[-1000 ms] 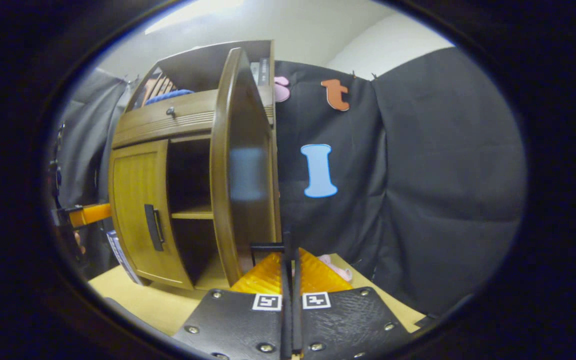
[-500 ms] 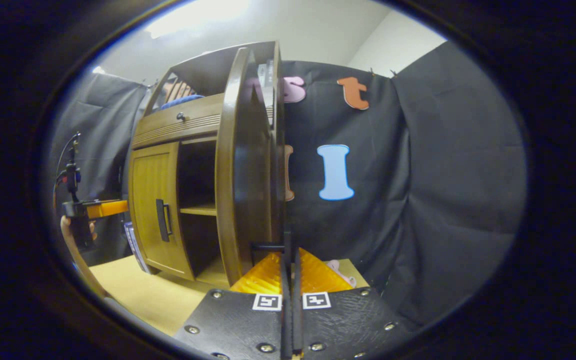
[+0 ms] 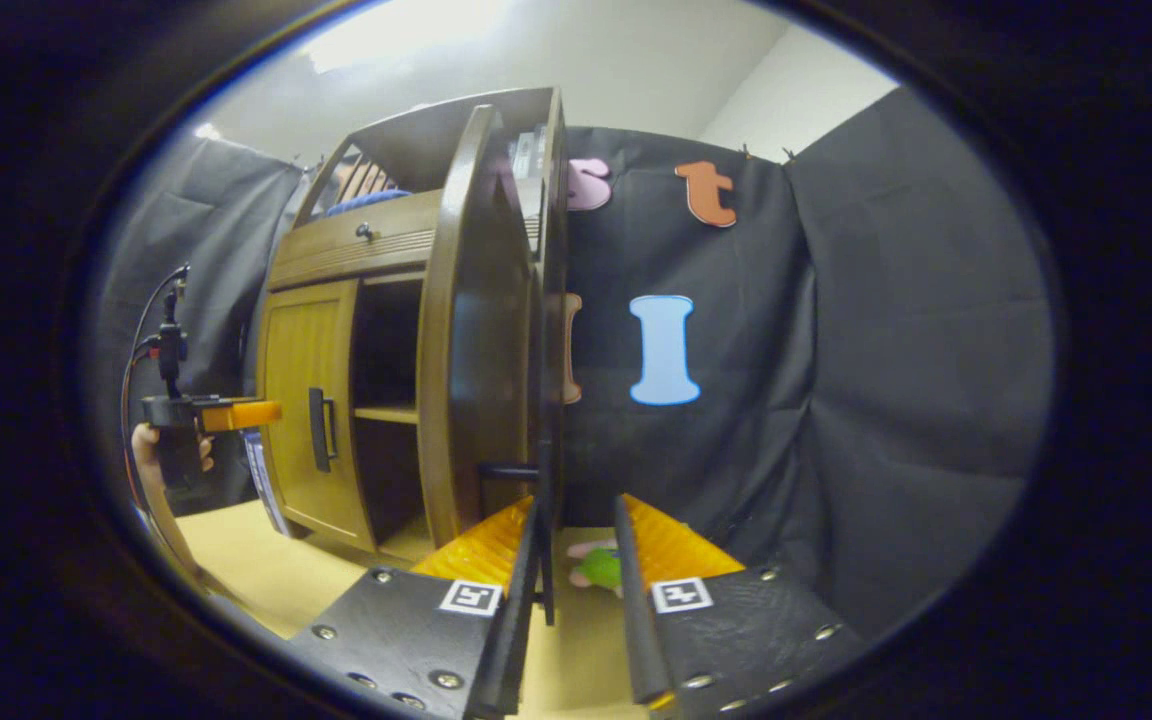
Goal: Open the right door of the double-door shoe cabinet with the right hand, and open the left door with the left hand.
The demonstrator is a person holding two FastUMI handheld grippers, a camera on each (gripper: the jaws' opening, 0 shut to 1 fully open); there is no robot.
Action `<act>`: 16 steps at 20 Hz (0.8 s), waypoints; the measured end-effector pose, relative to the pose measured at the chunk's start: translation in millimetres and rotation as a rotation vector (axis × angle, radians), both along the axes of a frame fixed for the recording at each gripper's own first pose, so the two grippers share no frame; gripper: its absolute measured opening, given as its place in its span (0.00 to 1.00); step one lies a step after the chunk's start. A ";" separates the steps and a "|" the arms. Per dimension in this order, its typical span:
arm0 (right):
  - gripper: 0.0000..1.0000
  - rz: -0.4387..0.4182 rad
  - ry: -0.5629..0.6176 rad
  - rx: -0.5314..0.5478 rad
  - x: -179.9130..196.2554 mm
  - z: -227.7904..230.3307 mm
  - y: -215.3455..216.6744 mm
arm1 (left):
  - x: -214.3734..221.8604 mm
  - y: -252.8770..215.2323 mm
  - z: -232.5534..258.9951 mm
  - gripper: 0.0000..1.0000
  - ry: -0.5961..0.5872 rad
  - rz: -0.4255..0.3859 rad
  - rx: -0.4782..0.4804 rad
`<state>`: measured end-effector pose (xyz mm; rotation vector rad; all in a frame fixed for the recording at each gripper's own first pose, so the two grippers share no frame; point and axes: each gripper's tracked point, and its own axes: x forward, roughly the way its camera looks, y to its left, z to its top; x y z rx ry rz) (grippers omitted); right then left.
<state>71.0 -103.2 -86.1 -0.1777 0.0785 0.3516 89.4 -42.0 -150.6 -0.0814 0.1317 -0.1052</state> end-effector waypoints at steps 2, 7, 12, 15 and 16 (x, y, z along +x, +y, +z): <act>0.65 -0.050 -0.058 -0.067 -13.4 13.1 -9.5 | 12.1 -8.2 -15.3 0.95 0.025 -0.005 -0.001; 0.96 -0.134 -0.096 -0.101 -52.4 23.3 -3.2 | 38.7 -27.9 -45.9 0.97 0.090 -0.034 -0.045; 0.97 -0.057 -0.071 0.066 -110.6 6.4 31.5 | 58.4 -49.4 -40.0 0.94 0.028 -0.103 -0.060; 0.95 -0.045 -0.030 0.113 -136.8 -16.9 41.1 | 70.8 -38.9 -31.4 0.71 -0.041 -0.077 0.012; 0.95 -0.047 -0.025 0.140 -141.3 -17.6 44.2 | 71.4 -33.5 -37.7 0.64 -0.026 -0.057 0.024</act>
